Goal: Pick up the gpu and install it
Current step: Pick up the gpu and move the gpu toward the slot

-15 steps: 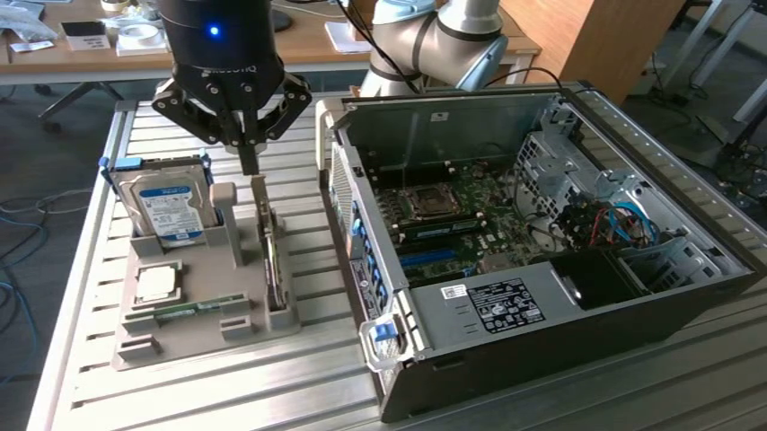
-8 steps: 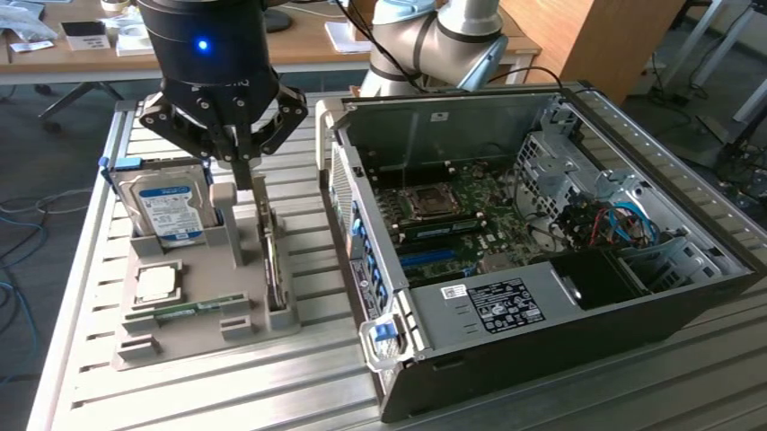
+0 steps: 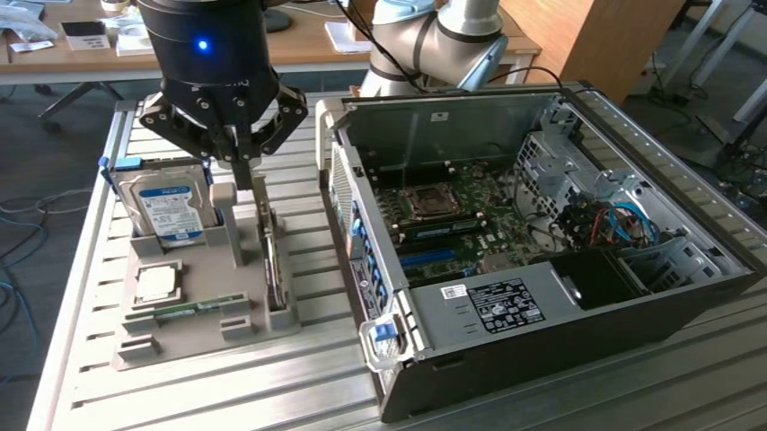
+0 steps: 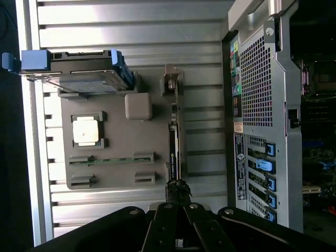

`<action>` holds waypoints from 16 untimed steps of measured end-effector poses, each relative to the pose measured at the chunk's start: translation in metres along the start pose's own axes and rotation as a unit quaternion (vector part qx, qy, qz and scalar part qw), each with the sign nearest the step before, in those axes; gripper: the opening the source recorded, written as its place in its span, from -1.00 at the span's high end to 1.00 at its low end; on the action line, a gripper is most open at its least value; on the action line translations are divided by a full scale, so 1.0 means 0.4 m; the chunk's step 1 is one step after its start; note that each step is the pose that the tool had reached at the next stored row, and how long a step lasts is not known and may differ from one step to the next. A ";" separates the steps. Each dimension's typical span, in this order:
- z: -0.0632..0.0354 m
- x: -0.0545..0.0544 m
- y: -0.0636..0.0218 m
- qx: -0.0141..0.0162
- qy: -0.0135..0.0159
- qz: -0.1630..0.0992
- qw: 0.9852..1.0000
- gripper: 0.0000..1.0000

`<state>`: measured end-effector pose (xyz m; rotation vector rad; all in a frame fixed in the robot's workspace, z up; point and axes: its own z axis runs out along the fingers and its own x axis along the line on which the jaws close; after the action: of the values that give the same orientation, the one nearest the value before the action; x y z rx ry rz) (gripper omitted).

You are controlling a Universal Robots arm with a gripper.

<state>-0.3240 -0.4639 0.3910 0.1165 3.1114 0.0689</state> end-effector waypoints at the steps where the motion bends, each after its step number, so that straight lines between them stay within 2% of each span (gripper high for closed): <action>1: 0.000 0.000 0.000 0.000 0.000 0.000 1.000 0.79; 4: 0.000 0.000 0.000 0.000 0.000 0.000 1.000 0.77; 5: 0.000 0.000 0.000 0.000 0.000 0.000 1.000 0.66; 6: 0.000 0.000 0.000 0.000 0.000 0.000 1.000 0.66; 9: 0.000 0.000 0.000 0.000 0.000 0.000 1.000 0.29; 10: 0.000 0.000 0.000 0.000 0.000 0.000 1.000 0.29; 11: 0.000 0.000 0.000 0.000 0.000 0.000 1.000 0.17; 16: 0.000 0.000 0.000 0.000 0.000 0.000 1.000 0.17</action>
<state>-0.3240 -0.4639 0.3910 0.1165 3.1115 0.0689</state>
